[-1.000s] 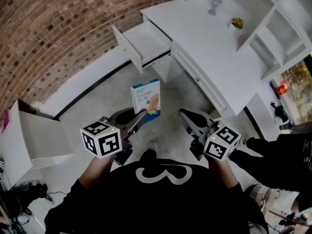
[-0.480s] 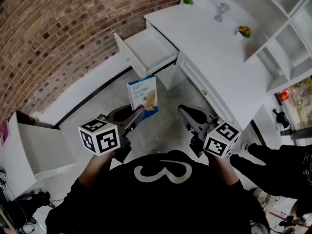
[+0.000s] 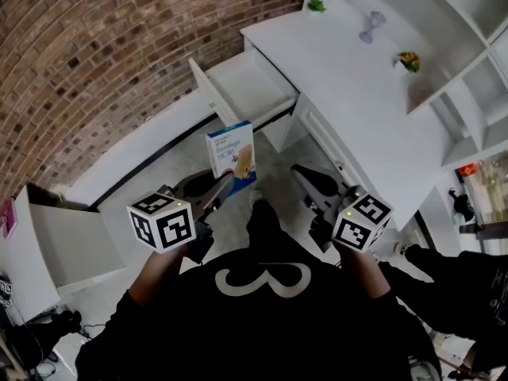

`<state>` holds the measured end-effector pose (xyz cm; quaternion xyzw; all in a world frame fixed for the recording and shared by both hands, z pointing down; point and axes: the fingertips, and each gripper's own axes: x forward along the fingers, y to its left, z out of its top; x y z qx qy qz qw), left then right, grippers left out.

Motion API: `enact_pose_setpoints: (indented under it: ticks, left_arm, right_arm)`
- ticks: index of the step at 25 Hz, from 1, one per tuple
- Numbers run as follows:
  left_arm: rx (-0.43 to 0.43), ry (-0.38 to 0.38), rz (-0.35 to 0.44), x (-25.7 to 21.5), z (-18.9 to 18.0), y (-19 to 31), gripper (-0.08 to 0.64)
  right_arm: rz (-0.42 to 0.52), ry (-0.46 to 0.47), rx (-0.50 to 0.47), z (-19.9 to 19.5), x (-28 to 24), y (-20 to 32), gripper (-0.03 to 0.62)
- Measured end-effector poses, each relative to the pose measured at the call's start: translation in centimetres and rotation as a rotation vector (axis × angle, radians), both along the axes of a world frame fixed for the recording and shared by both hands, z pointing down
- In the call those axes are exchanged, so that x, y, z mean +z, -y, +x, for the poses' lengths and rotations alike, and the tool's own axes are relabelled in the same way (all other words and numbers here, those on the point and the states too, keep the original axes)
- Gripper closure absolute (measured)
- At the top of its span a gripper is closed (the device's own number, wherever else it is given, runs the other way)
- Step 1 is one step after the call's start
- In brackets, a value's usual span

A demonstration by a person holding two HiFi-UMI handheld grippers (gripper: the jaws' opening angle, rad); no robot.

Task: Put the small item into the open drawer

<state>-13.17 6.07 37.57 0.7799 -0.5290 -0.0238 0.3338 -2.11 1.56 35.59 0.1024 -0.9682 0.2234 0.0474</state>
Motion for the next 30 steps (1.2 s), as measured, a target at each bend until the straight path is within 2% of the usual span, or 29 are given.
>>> enact_pose_setpoints:
  ticks: [6,13,20,26,30]
  left_arm:
    - [-0.036,0.011,-0.013,-0.1,-2.6,4.7,0.48]
    - [-0.078,0.008,-0.048,0.4,-5.8,12.4,0.479]
    - [-0.093,0.018,-0.073,0.8,-7.4,20.0,0.479]
    - [-0.099,0.068,-0.123,2.6,-8.8,25.4,0.479]
    - [-0.078,0.165,-0.172,4.8,-9.4,27.9,0.479]
  right_arm:
    - [-0.016,0.014,-0.031,-2.9,0.0,5.4,0.581]
    - [-0.031,0.009,-0.066,-6.4,-0.1,13.6,0.581]
    - [-0.034,0.005,-0.085,-8.4,-0.4,21.5,0.581]
    - [-0.026,0.016,-0.097,-9.9,-0.5,25.9,0.581]
    - [-0.012,0.02,-0.088,-9.8,-0.6,28.0,0.581]
